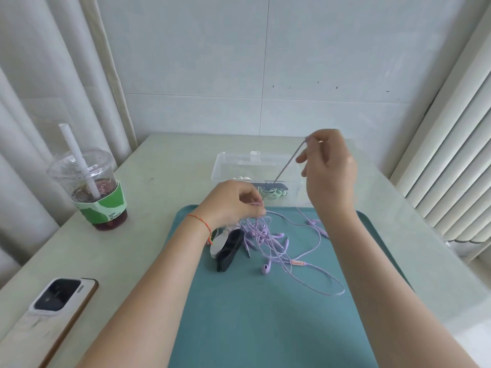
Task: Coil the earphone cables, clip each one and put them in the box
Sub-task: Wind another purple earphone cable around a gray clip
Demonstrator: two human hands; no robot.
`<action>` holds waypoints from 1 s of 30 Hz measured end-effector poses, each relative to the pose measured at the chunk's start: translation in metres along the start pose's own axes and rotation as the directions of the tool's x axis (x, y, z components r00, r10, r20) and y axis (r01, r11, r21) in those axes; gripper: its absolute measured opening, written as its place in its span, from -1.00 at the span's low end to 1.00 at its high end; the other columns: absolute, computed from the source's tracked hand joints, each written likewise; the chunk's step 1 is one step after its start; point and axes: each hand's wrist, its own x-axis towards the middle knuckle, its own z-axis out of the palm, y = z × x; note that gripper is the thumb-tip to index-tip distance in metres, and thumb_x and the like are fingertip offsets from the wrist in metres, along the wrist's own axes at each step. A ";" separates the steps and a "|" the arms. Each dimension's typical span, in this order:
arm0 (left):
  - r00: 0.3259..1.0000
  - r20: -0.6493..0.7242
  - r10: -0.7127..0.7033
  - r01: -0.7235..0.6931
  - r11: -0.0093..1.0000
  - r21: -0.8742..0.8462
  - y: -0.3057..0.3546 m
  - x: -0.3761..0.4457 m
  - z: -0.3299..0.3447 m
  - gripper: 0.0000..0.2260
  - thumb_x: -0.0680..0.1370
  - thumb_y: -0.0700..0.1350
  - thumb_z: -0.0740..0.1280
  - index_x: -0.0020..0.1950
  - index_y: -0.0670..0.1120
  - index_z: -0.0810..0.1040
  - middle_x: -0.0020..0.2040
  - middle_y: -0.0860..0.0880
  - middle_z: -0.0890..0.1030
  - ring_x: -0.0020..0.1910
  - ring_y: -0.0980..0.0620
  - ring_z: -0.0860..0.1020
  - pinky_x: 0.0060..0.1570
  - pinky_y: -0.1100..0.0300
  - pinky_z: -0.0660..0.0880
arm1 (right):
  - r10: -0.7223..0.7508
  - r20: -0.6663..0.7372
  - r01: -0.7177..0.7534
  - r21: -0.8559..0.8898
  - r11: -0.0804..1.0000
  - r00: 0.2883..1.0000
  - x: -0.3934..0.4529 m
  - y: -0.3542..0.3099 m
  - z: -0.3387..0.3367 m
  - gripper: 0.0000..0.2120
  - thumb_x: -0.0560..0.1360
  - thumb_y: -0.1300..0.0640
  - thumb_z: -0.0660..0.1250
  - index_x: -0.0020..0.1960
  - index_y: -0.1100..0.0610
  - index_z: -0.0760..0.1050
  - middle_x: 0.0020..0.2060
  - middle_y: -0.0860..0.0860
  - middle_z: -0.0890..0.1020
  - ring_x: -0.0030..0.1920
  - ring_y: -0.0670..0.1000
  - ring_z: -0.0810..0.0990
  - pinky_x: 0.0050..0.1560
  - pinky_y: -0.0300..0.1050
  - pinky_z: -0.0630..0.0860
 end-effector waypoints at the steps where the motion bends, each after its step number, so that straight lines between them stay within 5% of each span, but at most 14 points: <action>1: 1.000 0.020 -0.007 0.006 1.000 0.026 -0.001 0.000 0.000 -0.86 0.36 -0.11 0.57 -0.21 0.07 0.64 -0.18 0.04 0.68 -0.16 0.11 0.62 0.10 0.07 0.55 | 0.013 -0.025 -0.014 -0.005 1.000 1.000 0.001 0.000 -0.002 -0.90 0.60 0.16 0.17 0.01 0.03 0.45 -0.35 -0.05 0.64 -0.44 0.02 0.48 -0.33 -0.12 0.41; 6: 0.997 0.071 0.025 -0.015 0.990 -0.138 0.007 -0.003 -0.001 -0.74 0.36 0.01 0.57 0.03 0.14 0.66 0.09 0.11 0.66 0.10 0.23 0.56 0.08 0.51 0.40 | 0.137 0.078 -0.123 -0.169 0.978 0.987 0.009 0.008 -0.010 -0.75 0.56 0.21 0.10 0.01 -0.06 0.49 -0.32 -0.05 0.66 -0.51 -0.05 0.44 -0.40 -0.18 0.36; 10: 0.996 0.078 0.031 -0.016 0.981 -0.191 0.011 -0.003 0.004 -0.94 0.46 -0.03 0.49 -0.09 0.08 0.71 -0.06 0.10 0.71 -0.01 0.18 0.64 0.13 0.31 0.48 | 0.141 0.080 -0.133 -0.099 0.986 0.987 0.009 0.005 -0.008 -0.75 0.56 0.20 0.12 -0.12 -0.08 0.49 -0.36 -0.04 0.66 -0.48 0.06 0.44 -0.40 -0.16 0.37; 15: 0.989 0.146 0.015 -0.007 0.998 -0.057 0.008 -0.004 0.006 -0.90 0.47 -0.15 0.48 -0.16 0.06 0.68 -0.20 0.09 0.70 -0.20 0.23 0.60 -0.03 0.28 0.49 | 0.167 -0.111 -0.174 -0.057 0.983 0.980 0.017 0.006 -0.019 -0.75 0.52 0.22 0.09 -0.11 -0.01 0.51 -0.40 -0.02 0.66 -0.50 0.09 0.41 -0.36 -0.02 0.47; 21: 0.971 0.236 0.034 0.009 0.984 -0.175 0.018 -0.009 0.010 -0.78 0.52 -0.13 0.44 0.14 0.05 0.63 -0.30 -0.02 0.61 -0.38 0.04 0.55 -0.19 0.31 0.49 | 0.235 0.049 -0.228 -0.123 0.966 0.971 0.016 0.008 -0.018 -0.76 0.53 0.23 0.08 -0.05 0.05 0.51 -0.34 -0.03 0.67 -0.57 0.06 0.46 -0.57 -0.28 0.32; 24: 0.973 0.229 0.027 0.011 0.987 -0.162 0.021 -0.009 0.015 -0.86 0.50 -0.07 0.47 0.05 0.03 0.69 -0.34 -0.03 0.58 -0.41 0.03 0.49 -0.28 0.24 0.50 | 0.220 0.104 -0.207 -0.125 0.970 0.970 0.011 0.007 -0.011 -0.77 0.54 0.22 0.08 -0.08 0.02 0.49 -0.34 -0.02 0.67 -0.59 0.07 0.47 -0.57 -0.24 0.34; 27: 0.993 0.118 0.005 0.015 0.985 -0.169 0.019 -0.007 0.015 -0.93 0.47 -0.05 0.49 -0.09 -0.01 0.72 -0.26 0.06 0.66 -0.31 0.13 0.56 -0.14 0.25 0.51 | 0.216 0.145 -0.186 -0.195 0.963 0.966 0.011 0.010 -0.009 -0.75 0.54 0.23 0.09 -0.06 0.02 0.52 -0.27 -0.03 0.69 -0.54 0.06 0.51 -0.48 -0.19 0.43; 30: 0.990 -0.136 0.024 -0.048 0.983 -0.177 0.014 -0.001 0.008 -0.89 0.48 -0.02 0.47 -0.10 -0.03 0.73 -0.18 0.09 0.70 -0.17 0.22 0.61 -0.07 0.32 0.49 | 0.228 0.236 -0.087 -0.489 0.868 0.945 0.012 0.013 -0.013 -0.72 0.55 0.22 0.13 0.15 0.10 0.56 0.12 0.05 0.62 -0.15 0.15 0.63 -0.14 -0.11 0.49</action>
